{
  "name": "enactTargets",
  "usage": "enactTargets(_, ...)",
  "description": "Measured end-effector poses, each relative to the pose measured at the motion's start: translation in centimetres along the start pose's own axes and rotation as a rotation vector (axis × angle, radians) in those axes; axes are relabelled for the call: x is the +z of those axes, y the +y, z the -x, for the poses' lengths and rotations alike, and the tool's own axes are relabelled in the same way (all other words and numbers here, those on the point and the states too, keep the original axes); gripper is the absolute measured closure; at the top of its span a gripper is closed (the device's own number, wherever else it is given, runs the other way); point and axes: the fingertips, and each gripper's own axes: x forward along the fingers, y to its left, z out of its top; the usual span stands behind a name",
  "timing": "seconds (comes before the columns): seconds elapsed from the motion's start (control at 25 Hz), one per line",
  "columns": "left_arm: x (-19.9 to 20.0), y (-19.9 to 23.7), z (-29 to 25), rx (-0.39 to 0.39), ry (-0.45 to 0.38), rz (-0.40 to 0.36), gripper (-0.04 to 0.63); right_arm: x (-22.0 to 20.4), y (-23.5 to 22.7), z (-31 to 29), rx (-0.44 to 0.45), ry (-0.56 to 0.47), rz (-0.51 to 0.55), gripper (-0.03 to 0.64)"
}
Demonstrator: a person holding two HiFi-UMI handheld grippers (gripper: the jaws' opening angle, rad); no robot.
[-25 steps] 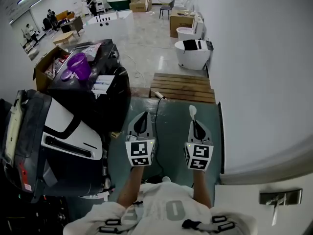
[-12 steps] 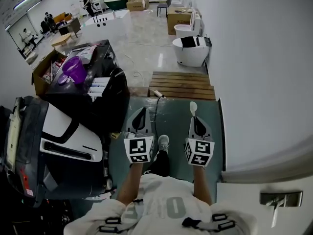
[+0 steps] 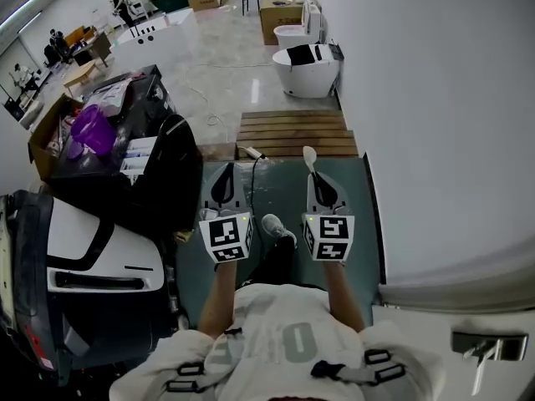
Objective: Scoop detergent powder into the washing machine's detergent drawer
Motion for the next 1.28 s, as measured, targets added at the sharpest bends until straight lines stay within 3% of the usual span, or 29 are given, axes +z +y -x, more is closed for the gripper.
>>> enactTargets(0.28,0.6,3.6,-7.4,0.061,-0.010,0.007,0.575,2.5,-0.4,-9.0,0.072,0.021,0.063,0.606)
enactTargets(0.76,0.5,14.8,-17.0,0.280,-0.003,0.070,0.575,7.4,1.1,-25.6,0.240,0.017,0.173,0.606)
enactTargets(1.04,1.7,23.9,-21.6,0.468,-0.021,0.059,0.575,11.3,6.6,-37.1,0.413,0.006,0.224,0.606)
enactTargets(1.28,1.9,30.0,-21.7,0.626,-0.018,0.054,0.575,14.2,13.9,-41.8,0.628,-0.054,0.272,0.606)
